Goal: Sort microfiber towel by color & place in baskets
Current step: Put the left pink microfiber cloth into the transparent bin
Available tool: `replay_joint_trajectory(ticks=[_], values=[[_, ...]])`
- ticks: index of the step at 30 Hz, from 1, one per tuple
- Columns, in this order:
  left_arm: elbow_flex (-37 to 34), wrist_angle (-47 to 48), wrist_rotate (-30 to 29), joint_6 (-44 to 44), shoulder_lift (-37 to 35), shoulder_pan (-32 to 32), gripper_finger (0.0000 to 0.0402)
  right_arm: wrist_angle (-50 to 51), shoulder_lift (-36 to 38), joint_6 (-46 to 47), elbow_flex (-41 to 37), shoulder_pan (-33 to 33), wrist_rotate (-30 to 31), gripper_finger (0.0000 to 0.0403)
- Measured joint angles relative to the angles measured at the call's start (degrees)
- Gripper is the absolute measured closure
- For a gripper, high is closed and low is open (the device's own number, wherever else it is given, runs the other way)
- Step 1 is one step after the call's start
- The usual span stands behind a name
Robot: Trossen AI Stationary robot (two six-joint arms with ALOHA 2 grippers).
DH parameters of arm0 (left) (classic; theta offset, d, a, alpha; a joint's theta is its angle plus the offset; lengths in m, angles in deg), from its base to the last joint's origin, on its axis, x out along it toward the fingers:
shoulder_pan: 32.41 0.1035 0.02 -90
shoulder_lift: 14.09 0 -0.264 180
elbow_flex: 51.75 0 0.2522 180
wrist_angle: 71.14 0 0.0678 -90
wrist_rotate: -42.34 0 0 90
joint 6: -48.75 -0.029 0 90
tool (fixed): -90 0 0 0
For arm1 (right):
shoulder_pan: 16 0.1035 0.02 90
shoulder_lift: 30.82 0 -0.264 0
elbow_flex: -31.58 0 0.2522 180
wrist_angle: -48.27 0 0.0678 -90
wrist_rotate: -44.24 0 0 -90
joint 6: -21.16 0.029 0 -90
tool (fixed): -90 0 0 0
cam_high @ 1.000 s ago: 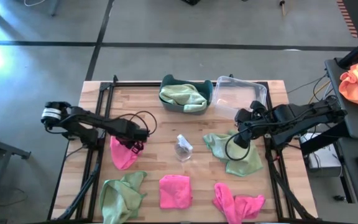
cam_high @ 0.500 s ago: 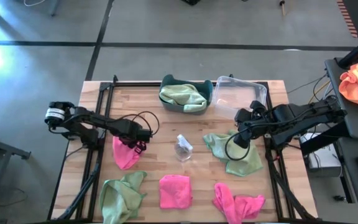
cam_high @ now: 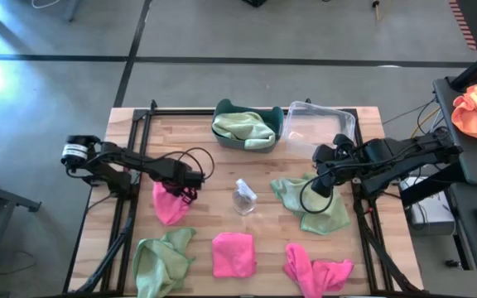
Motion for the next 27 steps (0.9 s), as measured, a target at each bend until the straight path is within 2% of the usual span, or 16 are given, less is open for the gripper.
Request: replay_joint_trajectory(ticks=[14, 27], values=[[16.51, 0.97, -3.84, -8.52, 0.0, 0.0, 0.0402, 0.0, 0.0, -0.79, 0.0, 0.0, 0.2, 0.0321], [30.8, 1.84, -11.27, -16.26, -0.02, 0.0, 0.0402, 0.0, 0.0, -2.21, 0.0, 0.0, 0.24, 0.0321]])
